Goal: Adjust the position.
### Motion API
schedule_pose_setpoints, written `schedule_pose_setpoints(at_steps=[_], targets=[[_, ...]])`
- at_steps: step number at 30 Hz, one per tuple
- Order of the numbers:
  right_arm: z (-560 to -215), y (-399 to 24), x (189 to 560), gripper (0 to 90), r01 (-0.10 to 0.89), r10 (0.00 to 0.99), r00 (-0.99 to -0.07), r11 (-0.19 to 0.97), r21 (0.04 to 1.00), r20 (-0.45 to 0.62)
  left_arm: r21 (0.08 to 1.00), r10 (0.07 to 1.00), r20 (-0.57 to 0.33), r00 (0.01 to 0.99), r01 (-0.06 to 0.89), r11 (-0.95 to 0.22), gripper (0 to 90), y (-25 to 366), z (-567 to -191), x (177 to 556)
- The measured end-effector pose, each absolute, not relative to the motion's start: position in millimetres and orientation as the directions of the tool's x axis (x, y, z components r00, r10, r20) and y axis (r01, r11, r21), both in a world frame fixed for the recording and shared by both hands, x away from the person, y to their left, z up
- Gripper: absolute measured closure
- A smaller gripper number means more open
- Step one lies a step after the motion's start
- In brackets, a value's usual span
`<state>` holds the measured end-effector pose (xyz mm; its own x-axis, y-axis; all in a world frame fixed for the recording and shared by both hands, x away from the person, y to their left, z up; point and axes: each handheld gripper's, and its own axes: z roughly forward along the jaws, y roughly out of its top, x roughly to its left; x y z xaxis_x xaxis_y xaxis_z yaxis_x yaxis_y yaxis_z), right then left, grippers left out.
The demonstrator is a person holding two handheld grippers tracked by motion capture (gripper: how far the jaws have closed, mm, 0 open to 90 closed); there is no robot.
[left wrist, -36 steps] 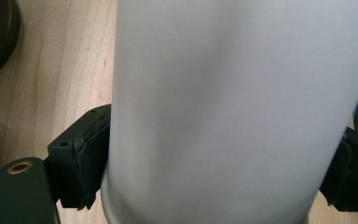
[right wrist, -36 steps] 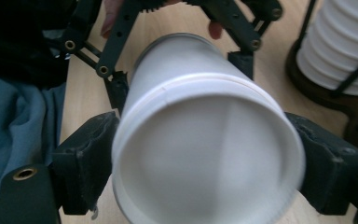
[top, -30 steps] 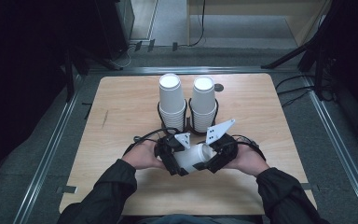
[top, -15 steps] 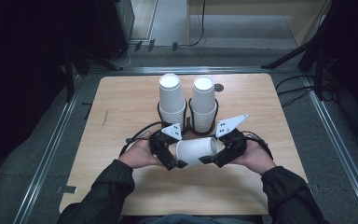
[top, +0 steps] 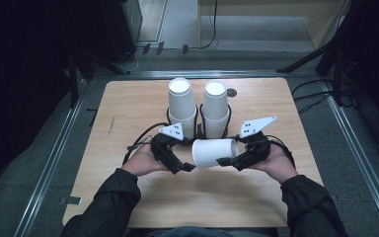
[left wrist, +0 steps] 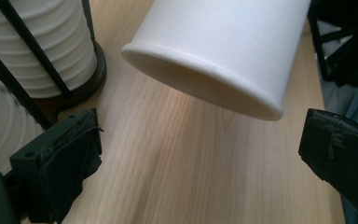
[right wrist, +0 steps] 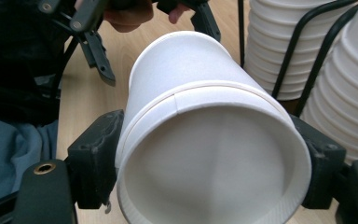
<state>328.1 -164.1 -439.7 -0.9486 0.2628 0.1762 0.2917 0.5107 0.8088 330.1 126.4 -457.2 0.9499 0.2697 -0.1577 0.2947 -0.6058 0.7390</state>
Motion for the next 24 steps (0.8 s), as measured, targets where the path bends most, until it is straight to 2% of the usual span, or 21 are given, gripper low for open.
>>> schedule_pose_setpoints(at_steps=[8,24], targets=[[-435,-167,328,22.6,0.293,0.265,-0.947,0.475,0.83,0.183,0.791,0.264,-0.187,0.946,0.304,-0.53,0.0,126,-457,329],[-424,-145,317,22.6,0.253,0.178,-0.965,0.429,0.867,0.193,0.821,0.18,-0.227,0.957,0.288,-0.494,0.0,109,-460,324]])
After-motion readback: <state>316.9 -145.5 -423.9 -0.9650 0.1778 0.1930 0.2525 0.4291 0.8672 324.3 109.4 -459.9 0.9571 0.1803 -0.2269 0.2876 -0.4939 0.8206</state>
